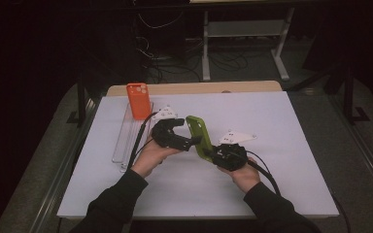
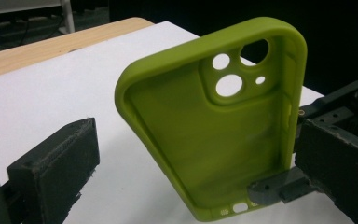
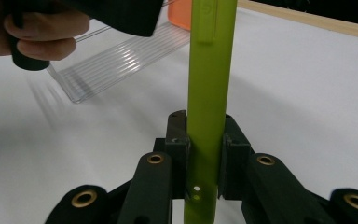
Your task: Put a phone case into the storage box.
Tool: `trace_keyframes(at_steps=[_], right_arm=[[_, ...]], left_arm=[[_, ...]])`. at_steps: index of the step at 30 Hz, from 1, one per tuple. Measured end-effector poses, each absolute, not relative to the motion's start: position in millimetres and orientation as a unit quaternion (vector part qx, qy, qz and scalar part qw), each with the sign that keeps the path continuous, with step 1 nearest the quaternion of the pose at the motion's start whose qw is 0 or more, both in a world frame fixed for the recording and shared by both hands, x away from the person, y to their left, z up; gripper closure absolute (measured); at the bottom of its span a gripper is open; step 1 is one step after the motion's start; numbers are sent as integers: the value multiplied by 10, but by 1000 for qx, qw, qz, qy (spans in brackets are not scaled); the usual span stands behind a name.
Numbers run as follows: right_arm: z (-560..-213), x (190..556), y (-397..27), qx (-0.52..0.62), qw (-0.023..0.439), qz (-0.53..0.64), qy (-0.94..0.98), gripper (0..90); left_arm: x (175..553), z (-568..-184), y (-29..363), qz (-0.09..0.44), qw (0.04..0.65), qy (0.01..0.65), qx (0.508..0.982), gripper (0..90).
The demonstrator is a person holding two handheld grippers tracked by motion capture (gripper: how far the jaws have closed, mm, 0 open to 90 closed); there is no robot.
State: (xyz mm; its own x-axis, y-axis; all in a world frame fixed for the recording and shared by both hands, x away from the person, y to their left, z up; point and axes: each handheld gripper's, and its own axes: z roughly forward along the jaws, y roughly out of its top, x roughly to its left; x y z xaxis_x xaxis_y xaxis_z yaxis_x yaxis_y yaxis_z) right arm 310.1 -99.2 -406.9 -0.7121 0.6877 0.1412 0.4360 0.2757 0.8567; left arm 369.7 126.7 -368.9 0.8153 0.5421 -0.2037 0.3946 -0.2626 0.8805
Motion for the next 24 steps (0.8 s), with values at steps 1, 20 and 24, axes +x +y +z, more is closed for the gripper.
trace_keyframes(at_steps=[1, 20, 24], right_arm=[[-4069, 3100, -988, 356, 128, 486, 788, 761], [-4101, 3088, -889, 346, 117, 485, 795, 761], [-4124, 3086, -867, 346, 112, 476, 801, 761]], left_arm=[[3695, -3687, 1270, 69, 529, 295, 793, 0], [3672, -3716, 1168, 62, 547, 294, 781, 1], [3666, -3703, 1179, 59, 551, 303, 775, 51]])
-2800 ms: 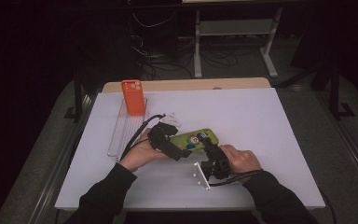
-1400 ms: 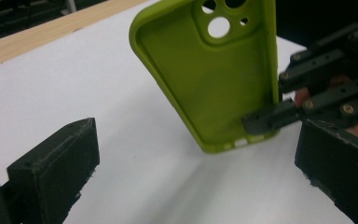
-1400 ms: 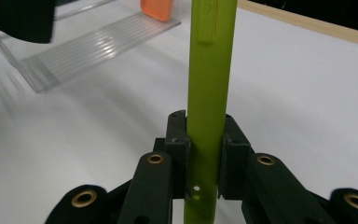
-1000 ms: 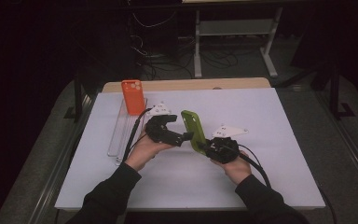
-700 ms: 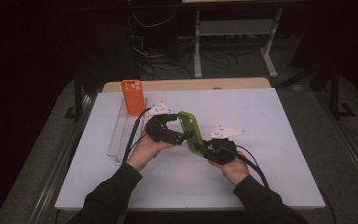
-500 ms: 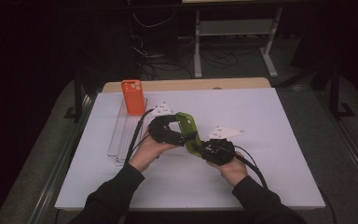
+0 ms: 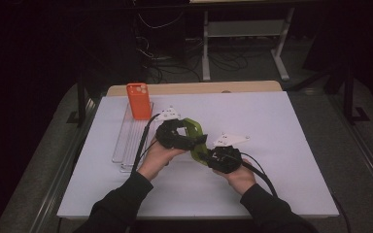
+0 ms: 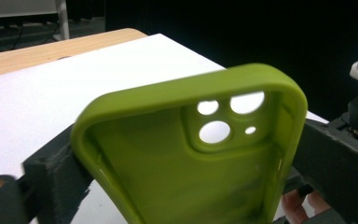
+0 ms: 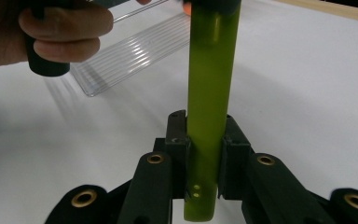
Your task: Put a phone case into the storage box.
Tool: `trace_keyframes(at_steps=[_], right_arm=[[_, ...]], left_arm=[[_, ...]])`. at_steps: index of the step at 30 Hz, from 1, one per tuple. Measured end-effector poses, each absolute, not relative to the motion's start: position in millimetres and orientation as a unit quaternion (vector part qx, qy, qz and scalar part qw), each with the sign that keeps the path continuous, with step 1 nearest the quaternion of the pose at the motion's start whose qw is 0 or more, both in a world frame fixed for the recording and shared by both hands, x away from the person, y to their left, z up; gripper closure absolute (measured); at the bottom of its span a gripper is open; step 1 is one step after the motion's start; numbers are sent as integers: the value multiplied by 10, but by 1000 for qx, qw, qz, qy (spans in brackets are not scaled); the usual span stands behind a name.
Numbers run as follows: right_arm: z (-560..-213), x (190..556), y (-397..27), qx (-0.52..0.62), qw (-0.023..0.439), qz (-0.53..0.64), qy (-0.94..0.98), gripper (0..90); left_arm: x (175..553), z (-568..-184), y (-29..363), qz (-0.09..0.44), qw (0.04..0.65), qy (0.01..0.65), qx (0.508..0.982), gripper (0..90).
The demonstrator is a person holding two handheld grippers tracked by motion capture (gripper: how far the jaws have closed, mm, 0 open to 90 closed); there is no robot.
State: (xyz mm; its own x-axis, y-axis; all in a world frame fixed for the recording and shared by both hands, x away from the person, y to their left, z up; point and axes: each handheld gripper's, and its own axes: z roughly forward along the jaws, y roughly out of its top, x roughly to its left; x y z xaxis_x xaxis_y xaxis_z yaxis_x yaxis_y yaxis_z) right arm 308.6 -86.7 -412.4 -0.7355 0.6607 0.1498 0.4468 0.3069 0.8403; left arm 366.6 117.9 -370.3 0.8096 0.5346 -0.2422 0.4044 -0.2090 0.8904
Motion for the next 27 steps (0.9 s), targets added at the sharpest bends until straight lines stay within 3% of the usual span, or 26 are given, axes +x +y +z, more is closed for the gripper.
trace_keyframes(at_steps=[11, 23, 25, 27], right_arm=[[-4174, 3084, -814, 346, 116, 457, 811, 760], [-4163, 3089, -830, 334, 130, 457, 814, 753], [-4150, 3096, -846, 333, 126, 459, 814, 712], [-4132, 3097, -883, 329, 127, 461, 815, 611]], left_arm=[[3671, -3709, 1202, 44, 556, 319, 767, 134], [3674, -3691, 1212, 41, 557, 320, 765, 151], [3669, -3676, 1194, 51, 556, 320, 765, 155], [3674, -3649, 1188, 71, 548, 315, 772, 155]])
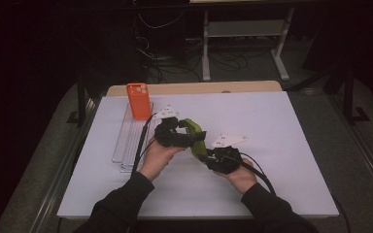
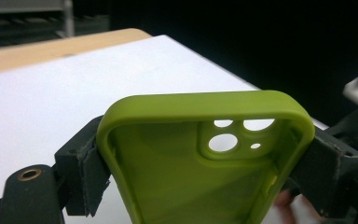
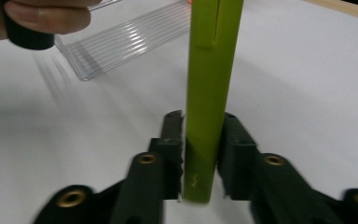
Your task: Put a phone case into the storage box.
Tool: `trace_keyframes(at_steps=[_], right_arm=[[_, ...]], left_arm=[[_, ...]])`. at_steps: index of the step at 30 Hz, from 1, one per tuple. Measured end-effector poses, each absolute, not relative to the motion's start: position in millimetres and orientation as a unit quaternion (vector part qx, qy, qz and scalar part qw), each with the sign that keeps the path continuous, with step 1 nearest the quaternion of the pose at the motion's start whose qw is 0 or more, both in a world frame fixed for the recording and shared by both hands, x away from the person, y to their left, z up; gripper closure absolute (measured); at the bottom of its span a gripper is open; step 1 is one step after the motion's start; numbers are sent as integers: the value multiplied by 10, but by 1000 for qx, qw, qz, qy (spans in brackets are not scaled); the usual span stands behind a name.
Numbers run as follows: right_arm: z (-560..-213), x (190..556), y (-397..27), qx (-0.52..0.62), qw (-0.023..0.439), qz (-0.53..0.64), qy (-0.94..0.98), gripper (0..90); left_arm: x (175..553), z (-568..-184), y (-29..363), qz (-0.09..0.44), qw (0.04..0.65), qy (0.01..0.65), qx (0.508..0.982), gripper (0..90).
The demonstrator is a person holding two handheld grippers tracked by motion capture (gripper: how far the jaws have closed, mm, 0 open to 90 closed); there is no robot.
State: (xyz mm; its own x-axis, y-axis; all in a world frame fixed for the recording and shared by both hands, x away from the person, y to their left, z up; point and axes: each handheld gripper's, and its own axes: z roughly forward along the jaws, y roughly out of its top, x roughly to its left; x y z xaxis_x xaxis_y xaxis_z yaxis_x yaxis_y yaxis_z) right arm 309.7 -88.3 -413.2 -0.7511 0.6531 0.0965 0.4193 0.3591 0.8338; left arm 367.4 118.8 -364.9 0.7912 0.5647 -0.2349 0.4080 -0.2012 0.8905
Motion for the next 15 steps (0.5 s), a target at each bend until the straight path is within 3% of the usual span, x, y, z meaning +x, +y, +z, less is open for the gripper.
trace_keyframes(at_steps=[15], right_arm=[[-4128, 3073, -1414, 364, 164, 440, 804, 219]], left_arm=[[3878, -3340, 1302, 119, 543, 328, 764, 155]])
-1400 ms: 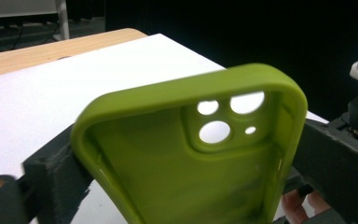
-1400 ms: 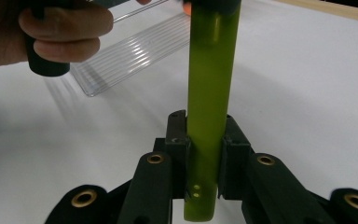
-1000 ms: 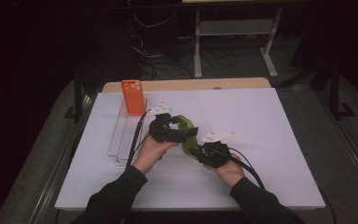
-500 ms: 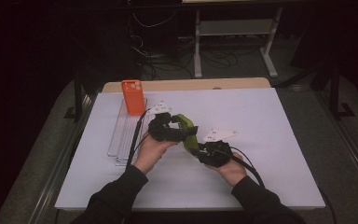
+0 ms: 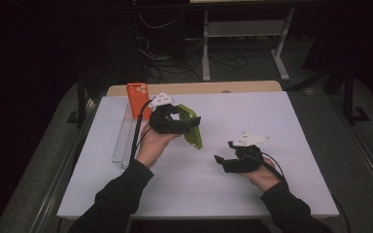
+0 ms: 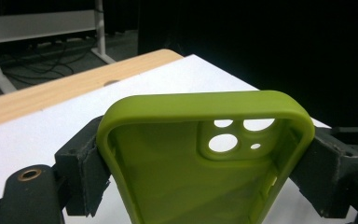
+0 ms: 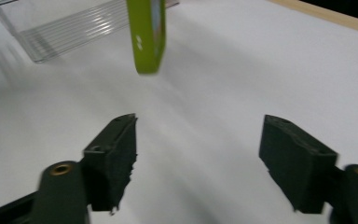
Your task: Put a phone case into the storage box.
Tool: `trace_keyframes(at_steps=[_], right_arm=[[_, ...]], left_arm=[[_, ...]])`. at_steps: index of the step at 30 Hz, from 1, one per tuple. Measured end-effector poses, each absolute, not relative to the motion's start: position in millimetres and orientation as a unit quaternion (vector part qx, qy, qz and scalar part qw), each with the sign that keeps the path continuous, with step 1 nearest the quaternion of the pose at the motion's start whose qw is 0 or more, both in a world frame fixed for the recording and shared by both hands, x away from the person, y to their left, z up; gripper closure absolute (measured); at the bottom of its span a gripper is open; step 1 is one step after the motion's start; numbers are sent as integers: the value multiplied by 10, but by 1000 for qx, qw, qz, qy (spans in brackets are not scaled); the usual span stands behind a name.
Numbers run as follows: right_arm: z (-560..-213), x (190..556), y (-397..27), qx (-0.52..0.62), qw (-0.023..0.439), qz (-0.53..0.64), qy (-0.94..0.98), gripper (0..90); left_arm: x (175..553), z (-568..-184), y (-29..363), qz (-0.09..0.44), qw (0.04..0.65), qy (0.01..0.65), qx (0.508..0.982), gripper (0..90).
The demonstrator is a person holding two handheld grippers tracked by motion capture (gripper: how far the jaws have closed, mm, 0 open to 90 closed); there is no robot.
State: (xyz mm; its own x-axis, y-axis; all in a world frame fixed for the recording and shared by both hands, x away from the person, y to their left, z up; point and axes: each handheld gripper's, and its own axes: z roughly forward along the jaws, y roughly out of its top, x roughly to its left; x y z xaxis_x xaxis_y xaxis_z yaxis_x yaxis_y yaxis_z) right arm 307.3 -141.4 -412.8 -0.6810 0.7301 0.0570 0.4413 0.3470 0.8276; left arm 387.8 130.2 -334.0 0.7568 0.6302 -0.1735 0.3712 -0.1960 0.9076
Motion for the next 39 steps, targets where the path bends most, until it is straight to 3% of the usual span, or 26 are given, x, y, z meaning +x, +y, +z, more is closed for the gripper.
trace_keyframes(at_steps=[8, 11, 39], right_arm=[[-4184, 3040, -1532, 370, 177, 434, 802, 100], [-4204, 3029, -1565, 371, 177, 429, 805, 3], [-4326, 2836, -1978, 383, 181, 435, 794, 0]], left_arm=[[3958, -3164, 1424, 137, 538, 330, 763, 155], [3992, -3122, 1474, 140, 539, 334, 761, 155], [4302, -2725, 2209, 238, 504, 420, 716, 155]])
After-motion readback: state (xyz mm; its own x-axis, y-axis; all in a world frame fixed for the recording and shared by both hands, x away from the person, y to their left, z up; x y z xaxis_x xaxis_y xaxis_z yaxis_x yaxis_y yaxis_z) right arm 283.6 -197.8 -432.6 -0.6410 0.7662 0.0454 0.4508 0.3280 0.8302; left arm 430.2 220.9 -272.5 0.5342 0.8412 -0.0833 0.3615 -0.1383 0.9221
